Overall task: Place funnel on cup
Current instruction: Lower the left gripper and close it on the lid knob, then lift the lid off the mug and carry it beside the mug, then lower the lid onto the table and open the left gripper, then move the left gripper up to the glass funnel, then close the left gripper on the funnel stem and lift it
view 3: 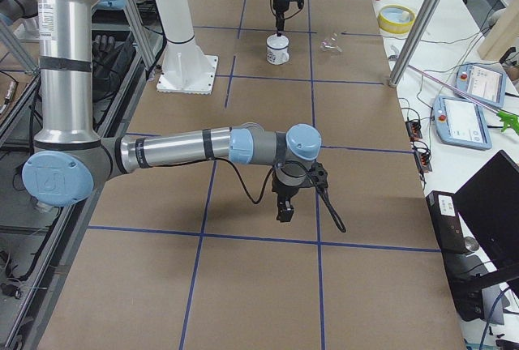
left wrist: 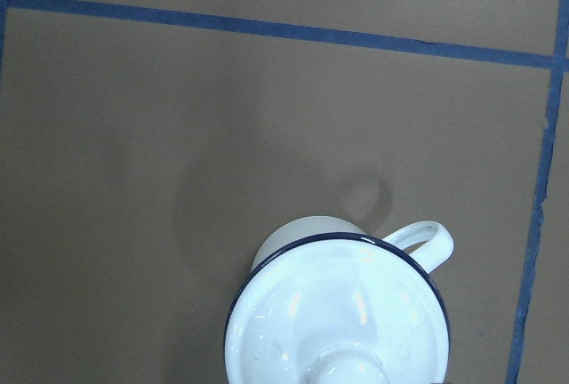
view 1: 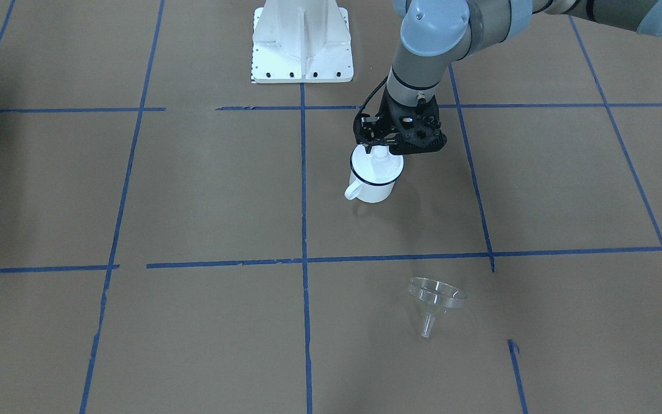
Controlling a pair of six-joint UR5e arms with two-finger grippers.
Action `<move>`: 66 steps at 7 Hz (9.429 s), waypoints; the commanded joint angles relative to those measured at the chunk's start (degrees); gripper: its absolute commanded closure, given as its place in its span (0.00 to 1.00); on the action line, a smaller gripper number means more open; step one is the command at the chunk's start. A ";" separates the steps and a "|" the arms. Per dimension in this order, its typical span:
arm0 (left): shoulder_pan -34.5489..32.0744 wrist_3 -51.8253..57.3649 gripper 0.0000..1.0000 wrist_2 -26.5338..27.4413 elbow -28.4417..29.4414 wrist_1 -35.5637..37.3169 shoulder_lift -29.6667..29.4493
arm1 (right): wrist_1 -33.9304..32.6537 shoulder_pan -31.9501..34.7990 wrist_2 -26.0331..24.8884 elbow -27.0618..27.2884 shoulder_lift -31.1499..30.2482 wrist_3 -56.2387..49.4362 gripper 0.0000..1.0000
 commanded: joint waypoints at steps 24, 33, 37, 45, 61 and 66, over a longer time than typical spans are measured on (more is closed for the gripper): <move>-9.71 4.78 1.00 0.19 -7.35 4.46 1.79 | 0.00 0.00 0.00 0.00 0.00 0.00 0.00; -6.59 10.36 1.00 1.59 4.76 -10.04 10.24 | 0.00 0.00 0.00 0.00 0.00 0.00 0.00; -6.50 10.62 1.00 1.42 8.19 -15.21 11.55 | 0.00 0.00 0.00 0.00 0.00 0.00 0.00; -12.18 8.27 0.00 1.24 2.75 -9.73 10.70 | 0.00 0.00 0.00 0.00 0.00 0.00 0.00; -8.53 -43.16 0.14 21.46 37.09 -48.45 -5.91 | 0.00 0.00 0.00 0.00 0.00 0.00 0.00; -10.27 -42.29 1.00 20.67 34.24 -47.93 -5.58 | 0.00 0.00 0.00 0.00 0.00 0.00 0.00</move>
